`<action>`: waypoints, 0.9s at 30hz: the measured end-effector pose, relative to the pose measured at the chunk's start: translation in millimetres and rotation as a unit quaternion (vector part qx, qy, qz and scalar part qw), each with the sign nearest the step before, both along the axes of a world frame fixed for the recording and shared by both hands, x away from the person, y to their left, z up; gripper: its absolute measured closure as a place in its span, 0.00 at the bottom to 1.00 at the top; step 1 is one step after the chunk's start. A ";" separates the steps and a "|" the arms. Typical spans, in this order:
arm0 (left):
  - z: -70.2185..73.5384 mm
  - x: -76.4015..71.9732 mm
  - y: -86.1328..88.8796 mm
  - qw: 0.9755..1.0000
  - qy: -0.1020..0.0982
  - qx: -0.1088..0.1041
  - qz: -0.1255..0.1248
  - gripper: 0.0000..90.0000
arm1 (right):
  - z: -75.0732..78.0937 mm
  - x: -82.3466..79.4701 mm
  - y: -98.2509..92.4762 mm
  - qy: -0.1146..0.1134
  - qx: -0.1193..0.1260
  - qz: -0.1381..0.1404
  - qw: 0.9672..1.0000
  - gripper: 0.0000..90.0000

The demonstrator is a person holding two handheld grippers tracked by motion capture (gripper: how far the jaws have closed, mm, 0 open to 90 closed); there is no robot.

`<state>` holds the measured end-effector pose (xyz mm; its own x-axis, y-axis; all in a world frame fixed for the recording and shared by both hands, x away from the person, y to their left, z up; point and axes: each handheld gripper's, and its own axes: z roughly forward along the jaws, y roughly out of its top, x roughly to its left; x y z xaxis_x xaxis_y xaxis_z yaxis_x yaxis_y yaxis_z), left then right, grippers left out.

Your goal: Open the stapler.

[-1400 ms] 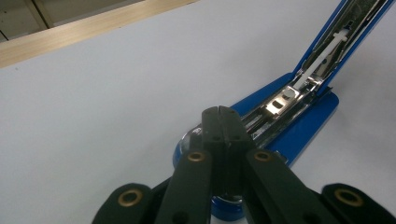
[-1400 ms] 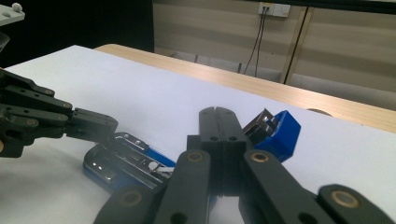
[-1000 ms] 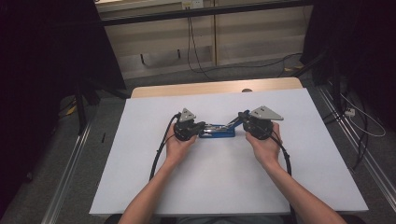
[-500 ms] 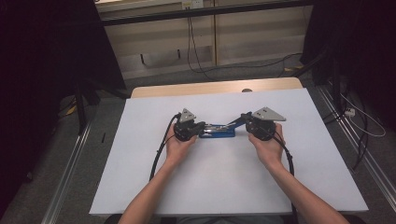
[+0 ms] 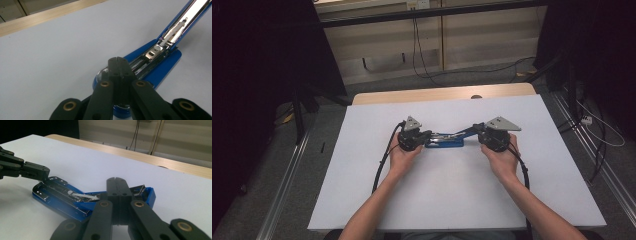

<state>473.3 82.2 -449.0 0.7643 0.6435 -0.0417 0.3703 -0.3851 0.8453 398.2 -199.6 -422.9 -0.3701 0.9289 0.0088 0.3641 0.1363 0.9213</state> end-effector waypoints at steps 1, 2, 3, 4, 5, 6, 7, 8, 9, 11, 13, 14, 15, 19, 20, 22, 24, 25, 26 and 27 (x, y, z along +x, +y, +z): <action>0.0 0.0 0.0 1.000 0.000 0.000 0.000 1.00 | -0.5 -0.1 -0.5 0.002 0.000 -0.001 1.000 1.00; 0.0 0.0 0.0 1.000 0.000 0.000 0.000 1.00 | -0.8 -0.1 -0.7 0.003 0.000 -0.001 1.000 1.00; 0.0 0.0 0.0 1.000 0.000 0.000 0.000 1.00 | -1.5 0.0 -1.3 0.004 -0.001 -0.002 1.000 1.00; 0.0 0.0 0.0 1.000 0.000 0.000 0.000 1.00 | -2.2 0.0 -1.9 0.005 -0.001 -0.003 1.000 1.00; 0.0 0.1 0.0 1.000 0.000 0.000 0.000 1.00 | -2.9 0.0 -2.3 0.007 -0.001 -0.004 1.000 1.00; 0.0 0.1 0.1 1.000 0.000 0.000 0.000 1.00 | -3.6 -0.1 -2.5 0.009 -0.002 -0.005 1.000 1.00; 0.0 0.1 0.1 1.000 0.000 0.000 -0.001 1.00 | -4.3 -0.3 -3.0 0.010 -0.003 -0.005 1.000 1.00; 0.1 -0.1 -0.2 1.000 0.000 0.001 0.001 1.00 | -5.1 -0.5 -3.0 0.011 -0.003 -0.006 1.000 1.00; 0.2 -0.3 -0.4 1.000 0.001 0.001 0.001 1.00 | -5.9 -0.5 -3.3 0.013 -0.004 -0.006 1.000 1.00; 0.1 -0.1 -0.1 1.000 0.001 0.001 0.000 1.00 | -7.4 -0.2 -4.0 0.016 -0.004 -0.006 1.000 1.00; 0.3 0.1 0.0 1.000 0.001 0.001 0.000 1.00 | -8.7 0.2 -4.7 0.020 -0.005 -0.006 1.000 1.00; 0.1 0.2 0.0 1.000 0.000 0.000 0.000 1.00 | -9.2 0.3 -4.9 0.021 -0.005 -0.007 1.000 1.00; 0.1 0.2 0.1 1.000 0.000 0.001 0.000 1.00 | -9.8 0.6 -5.0 0.023 -0.008 -0.007 1.000 1.00; 0.1 0.5 0.3 1.000 -0.001 0.002 -0.001 1.00 | -13.9 2.1 -5.5 0.034 -0.010 -0.009 0.999 1.00; 0.1 0.5 0.3 1.000 -0.001 0.002 -0.001 1.00 | -15.5 2.9 -6.3 0.035 -0.013 -0.011 0.999 1.00; 0.2 0.4 0.2 1.000 -0.001 0.002 -0.001 1.00 | -18.6 4.5 -8.6 0.042 -0.013 -0.016 0.999 1.00; 0.2 0.5 0.2 1.000 -0.001 0.002 -0.001 1.00 | -19.9 5.1 -11.3 0.043 -0.008 -0.018 0.999 1.00; 0.1 0.6 0.4 1.000 -0.001 0.001 -0.001 1.00 | -19.1 5.1 -11.7 0.043 -0.009 -0.018 0.999 1.00; 0.0 0.7 0.5 1.000 0.000 0.000 -0.001 1.00 | -18.8 5.0 -12.1 0.044 -0.009 -0.017 0.999 1.00; 0.1 0.7 0.5 1.000 0.000 0.000 -0.001 1.00 | -18.9 4.9 -12.1 0.044 -0.009 -0.017 0.999 1.00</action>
